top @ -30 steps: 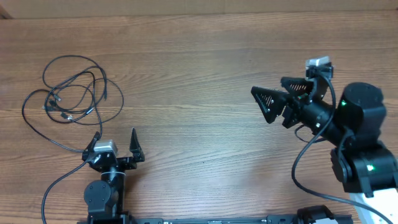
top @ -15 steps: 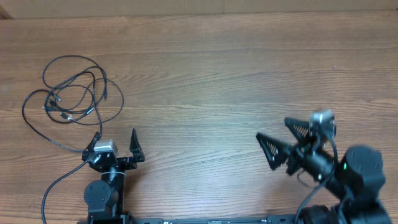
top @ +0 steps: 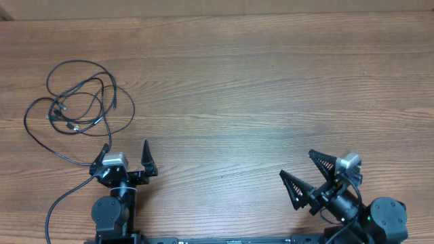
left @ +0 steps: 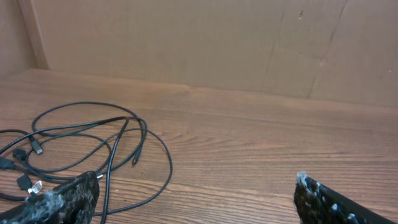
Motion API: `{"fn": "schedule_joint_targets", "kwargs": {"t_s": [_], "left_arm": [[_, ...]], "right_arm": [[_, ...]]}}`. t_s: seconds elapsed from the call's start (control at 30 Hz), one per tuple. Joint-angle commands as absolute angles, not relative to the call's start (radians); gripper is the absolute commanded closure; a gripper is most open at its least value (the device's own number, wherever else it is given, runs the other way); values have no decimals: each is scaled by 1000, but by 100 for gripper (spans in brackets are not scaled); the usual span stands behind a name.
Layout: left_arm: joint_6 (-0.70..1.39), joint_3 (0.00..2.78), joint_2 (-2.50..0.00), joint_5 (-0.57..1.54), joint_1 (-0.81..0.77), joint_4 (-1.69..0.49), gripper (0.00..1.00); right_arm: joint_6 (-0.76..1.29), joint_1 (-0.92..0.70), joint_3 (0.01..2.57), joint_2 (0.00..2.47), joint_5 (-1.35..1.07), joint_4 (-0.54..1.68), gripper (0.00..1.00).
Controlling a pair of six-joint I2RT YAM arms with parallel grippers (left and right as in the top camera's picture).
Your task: Untangle cables
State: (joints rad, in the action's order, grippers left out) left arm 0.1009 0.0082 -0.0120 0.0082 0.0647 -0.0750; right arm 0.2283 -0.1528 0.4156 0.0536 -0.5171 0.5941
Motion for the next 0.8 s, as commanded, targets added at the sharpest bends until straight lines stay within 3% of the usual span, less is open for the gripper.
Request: {"fn": "schedule_joint_targets", "kwargs": {"t_s": [0.0, 0.2, 0.37, 0.47, 0.77], "left_arm": [[89, 4, -3, 19, 59, -71, 1], [89, 4, -3, 19, 59, -71, 1], [89, 4, -3, 19, 59, -71, 1], [89, 4, -3, 19, 59, -71, 1], [89, 4, -3, 19, 59, -71, 1]], "right_arm": [[224, -155, 381, 2, -513, 587, 0], [224, -144, 363, 3, -513, 559, 0], [224, -142, 282, 3, -513, 229, 0], [224, -133, 213, 3, -513, 138, 0], [224, -133, 26, 2, -513, 91, 0]]}}
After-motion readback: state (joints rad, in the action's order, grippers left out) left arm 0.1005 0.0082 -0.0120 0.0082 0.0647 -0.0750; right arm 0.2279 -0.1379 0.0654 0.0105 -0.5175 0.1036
